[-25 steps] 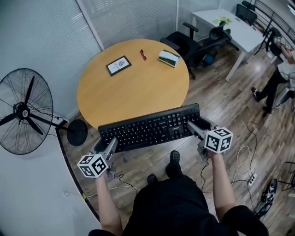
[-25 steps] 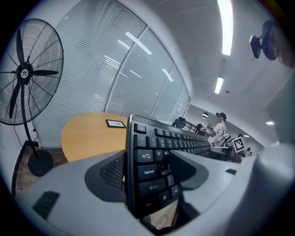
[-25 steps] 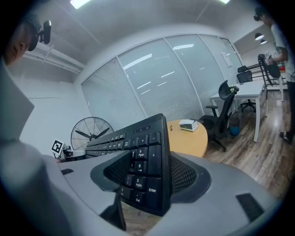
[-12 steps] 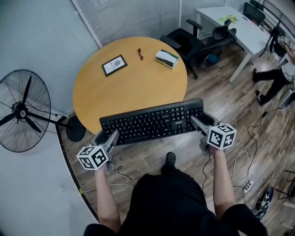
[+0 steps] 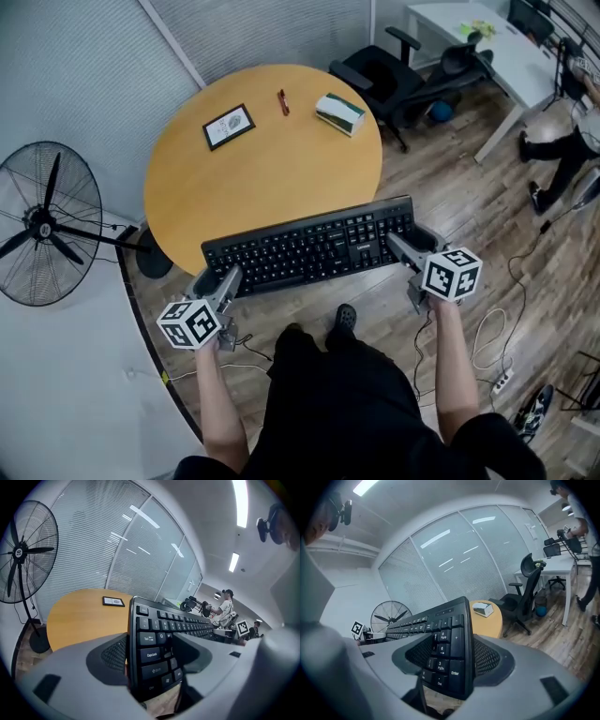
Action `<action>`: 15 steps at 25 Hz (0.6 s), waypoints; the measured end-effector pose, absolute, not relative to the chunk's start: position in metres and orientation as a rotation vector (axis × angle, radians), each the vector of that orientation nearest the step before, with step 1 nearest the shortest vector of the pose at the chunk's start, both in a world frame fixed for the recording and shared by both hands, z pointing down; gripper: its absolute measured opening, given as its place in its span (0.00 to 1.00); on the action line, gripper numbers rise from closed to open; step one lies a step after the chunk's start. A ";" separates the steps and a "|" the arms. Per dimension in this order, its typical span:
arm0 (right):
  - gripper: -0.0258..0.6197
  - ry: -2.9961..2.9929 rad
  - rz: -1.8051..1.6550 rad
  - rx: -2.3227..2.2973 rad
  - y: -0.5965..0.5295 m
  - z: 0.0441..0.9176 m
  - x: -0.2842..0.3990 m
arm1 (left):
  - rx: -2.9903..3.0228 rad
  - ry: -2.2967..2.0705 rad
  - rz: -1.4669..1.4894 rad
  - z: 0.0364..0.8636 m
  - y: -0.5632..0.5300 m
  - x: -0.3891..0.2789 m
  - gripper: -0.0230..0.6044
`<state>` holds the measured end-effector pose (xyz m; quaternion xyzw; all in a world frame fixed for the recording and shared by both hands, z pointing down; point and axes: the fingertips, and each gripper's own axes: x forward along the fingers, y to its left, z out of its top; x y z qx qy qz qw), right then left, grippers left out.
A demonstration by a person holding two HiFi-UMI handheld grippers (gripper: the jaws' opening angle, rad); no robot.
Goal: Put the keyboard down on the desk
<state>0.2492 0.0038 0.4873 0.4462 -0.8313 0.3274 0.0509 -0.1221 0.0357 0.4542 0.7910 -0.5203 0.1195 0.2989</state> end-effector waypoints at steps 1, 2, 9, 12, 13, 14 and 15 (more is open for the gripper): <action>0.45 -2.528 1.004 1.347 0.003 0.490 0.249 | 2.095 -1.387 0.319 0.455 0.036 -0.122 0.47; 0.45 -2.526 1.012 1.336 0.002 0.491 0.249 | 2.087 -1.391 0.320 0.456 0.037 -0.122 0.47; 0.45 -2.516 1.032 1.269 -0.010 0.501 0.236 | 2.024 -1.419 0.316 0.467 0.041 -0.133 0.47; 0.45 -2.506 1.040 1.260 -0.018 0.506 0.229 | 2.014 -1.418 0.316 0.472 0.035 -0.140 0.47; 0.45 -2.505 1.036 1.259 -0.022 0.505 0.225 | 2.012 -1.418 0.313 0.473 0.031 -0.144 0.47; 0.45 -2.503 1.030 1.259 -0.027 0.504 0.222 | 2.010 -1.416 0.309 0.474 0.026 -0.148 0.47; 0.45 -2.501 1.025 1.261 -0.033 0.503 0.218 | 2.009 -1.413 0.304 0.475 0.021 -0.151 0.47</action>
